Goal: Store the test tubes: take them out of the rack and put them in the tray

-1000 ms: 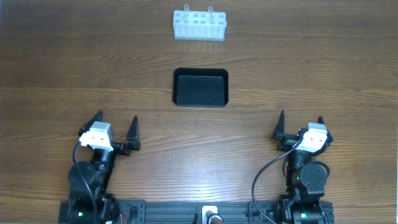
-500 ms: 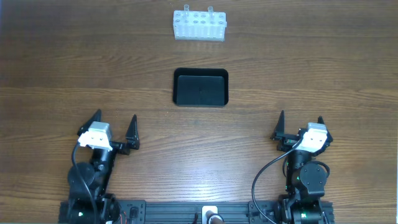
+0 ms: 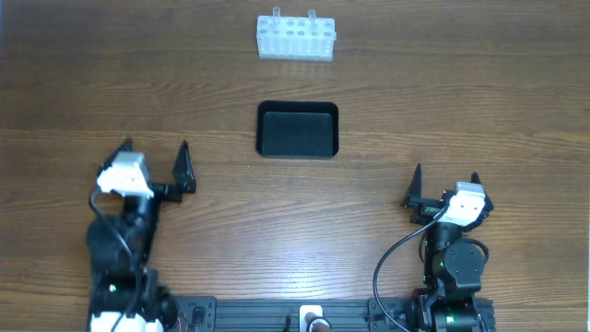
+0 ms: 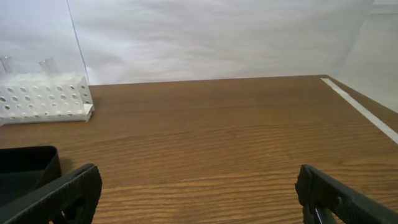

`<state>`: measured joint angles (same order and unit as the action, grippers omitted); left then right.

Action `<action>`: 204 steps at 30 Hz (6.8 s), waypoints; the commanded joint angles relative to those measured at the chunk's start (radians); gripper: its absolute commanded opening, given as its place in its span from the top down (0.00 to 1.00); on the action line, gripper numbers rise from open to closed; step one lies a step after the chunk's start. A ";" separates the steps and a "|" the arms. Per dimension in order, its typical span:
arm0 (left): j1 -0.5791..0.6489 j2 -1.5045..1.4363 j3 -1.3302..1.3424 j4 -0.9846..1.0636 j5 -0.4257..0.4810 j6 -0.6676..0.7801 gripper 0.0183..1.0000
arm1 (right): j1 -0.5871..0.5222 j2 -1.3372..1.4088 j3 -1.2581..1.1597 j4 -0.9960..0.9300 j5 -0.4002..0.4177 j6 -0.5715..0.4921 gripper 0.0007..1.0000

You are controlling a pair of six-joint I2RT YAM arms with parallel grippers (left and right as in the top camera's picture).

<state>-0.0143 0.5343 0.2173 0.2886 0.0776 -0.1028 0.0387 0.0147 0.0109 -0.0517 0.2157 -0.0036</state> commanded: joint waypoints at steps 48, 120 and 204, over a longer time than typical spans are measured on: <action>-0.366 1.634 1.365 -0.048 -0.151 -0.036 0.00 | -0.007 -0.008 -0.006 -0.002 -0.005 -0.002 0.01; -0.382 1.725 1.399 -0.100 -0.180 -0.153 0.49 | -0.007 -0.008 -0.006 -0.001 -0.005 -0.002 0.01; -0.506 1.412 1.741 -1.130 -0.381 -0.439 0.98 | -0.007 -0.008 -0.006 -0.002 -0.005 -0.002 0.01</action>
<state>-0.5278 1.9244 1.9450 -0.8120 -0.2684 -0.3584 0.0387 0.0147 0.0109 -0.0517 0.2153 -0.0036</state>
